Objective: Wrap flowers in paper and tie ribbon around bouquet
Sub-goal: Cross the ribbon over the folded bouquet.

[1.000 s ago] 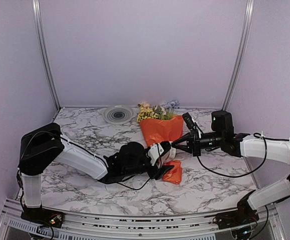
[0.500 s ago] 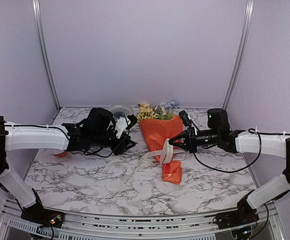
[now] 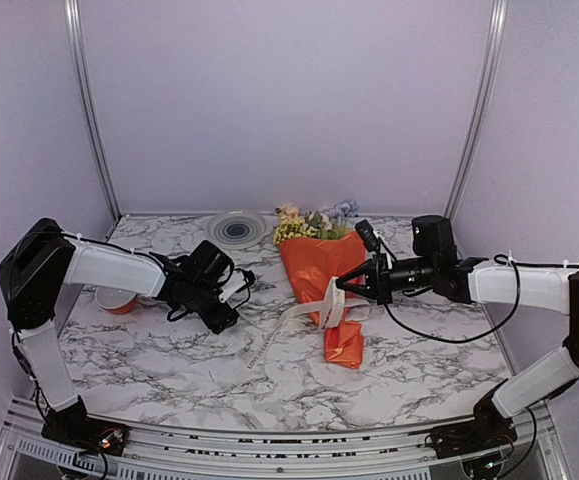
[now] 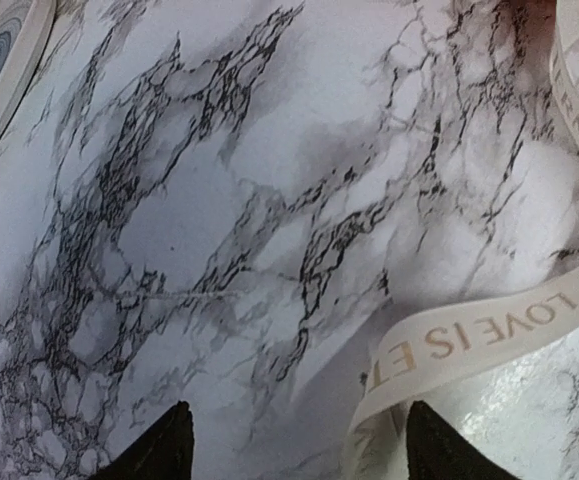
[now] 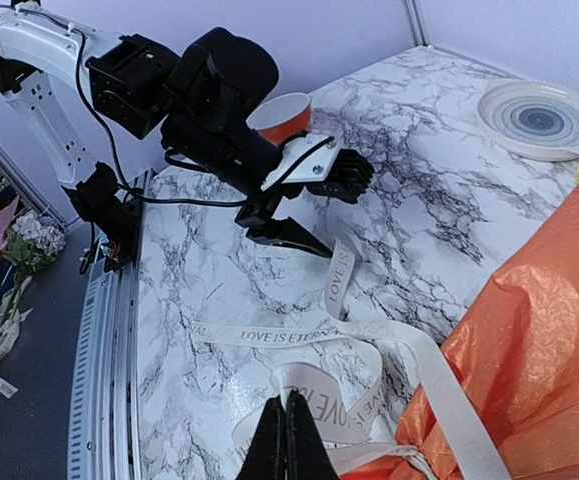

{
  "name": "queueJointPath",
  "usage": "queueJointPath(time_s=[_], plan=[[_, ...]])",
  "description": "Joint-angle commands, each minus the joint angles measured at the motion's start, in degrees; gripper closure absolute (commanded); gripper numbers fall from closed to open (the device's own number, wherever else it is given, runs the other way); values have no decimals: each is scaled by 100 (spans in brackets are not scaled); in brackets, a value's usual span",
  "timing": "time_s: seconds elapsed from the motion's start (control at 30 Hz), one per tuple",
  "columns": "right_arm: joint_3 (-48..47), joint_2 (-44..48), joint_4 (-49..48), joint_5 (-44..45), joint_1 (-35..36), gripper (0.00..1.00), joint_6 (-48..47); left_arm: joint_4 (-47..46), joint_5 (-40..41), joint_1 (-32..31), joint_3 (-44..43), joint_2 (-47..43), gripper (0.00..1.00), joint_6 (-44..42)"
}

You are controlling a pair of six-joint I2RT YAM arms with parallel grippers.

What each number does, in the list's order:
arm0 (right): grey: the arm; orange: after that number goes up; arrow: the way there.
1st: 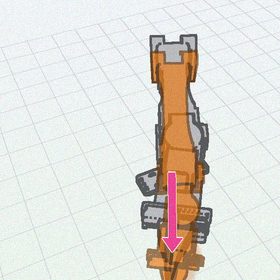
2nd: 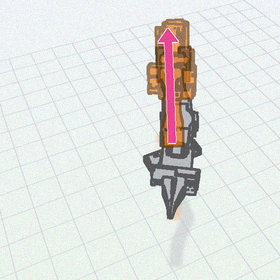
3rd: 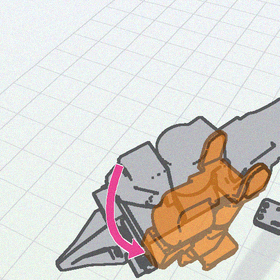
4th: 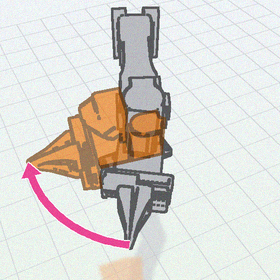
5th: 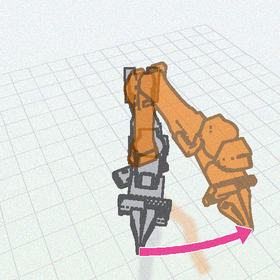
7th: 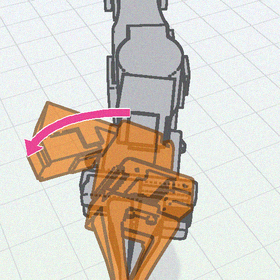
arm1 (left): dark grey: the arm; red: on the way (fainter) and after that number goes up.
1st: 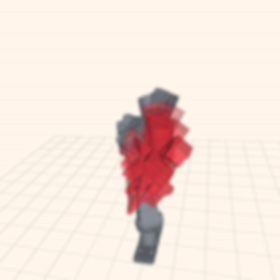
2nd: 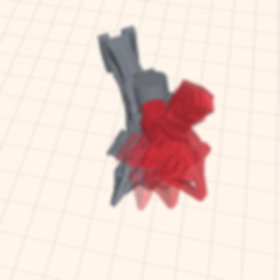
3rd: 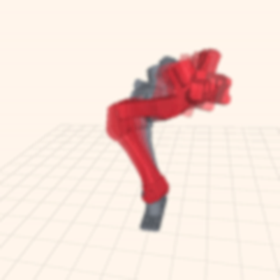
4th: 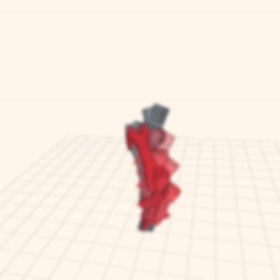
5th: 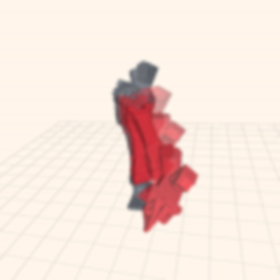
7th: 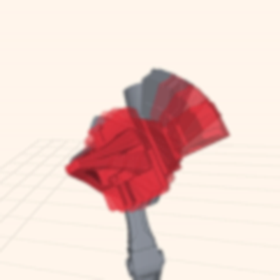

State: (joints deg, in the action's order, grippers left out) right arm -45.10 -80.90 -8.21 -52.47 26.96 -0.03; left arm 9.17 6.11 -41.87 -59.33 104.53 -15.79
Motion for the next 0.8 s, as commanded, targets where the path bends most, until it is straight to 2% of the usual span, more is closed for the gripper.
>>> queueJointPath(time_s=[0.0, 0.13, 0.17, 0.33, 0.47, 0.6, 0.77], plan=[[-177, -44, 91, 17, -41, 100, 3, 323, -195, -21, -306, 371, 40, -231], [-166, -102, -83, 61, -41, 100, 187, 271, -1175, -23, -217, 50, 93, -319], [-173, -128, -118, 61, -42, 100, 228, 176, -1334, -23, -166, -126, 100, -349], [-311, -293, -161, 129, -41, 100, 348, -254, -1794, -237, -18, -1027, 100, -498], [-391, -413, -234, 313, -41, 100, 497, -259, -1795, -988, -612, -1306, 100, -694], [-559, -599, -195, 404, -67, 100, 668, -217, -2357, -1598, -1665, -990, 100, -960], [-683, -727, -88, 445, -94, 100, 742, -213, -2850, -2144, -3138, -108, 100, -1136]])
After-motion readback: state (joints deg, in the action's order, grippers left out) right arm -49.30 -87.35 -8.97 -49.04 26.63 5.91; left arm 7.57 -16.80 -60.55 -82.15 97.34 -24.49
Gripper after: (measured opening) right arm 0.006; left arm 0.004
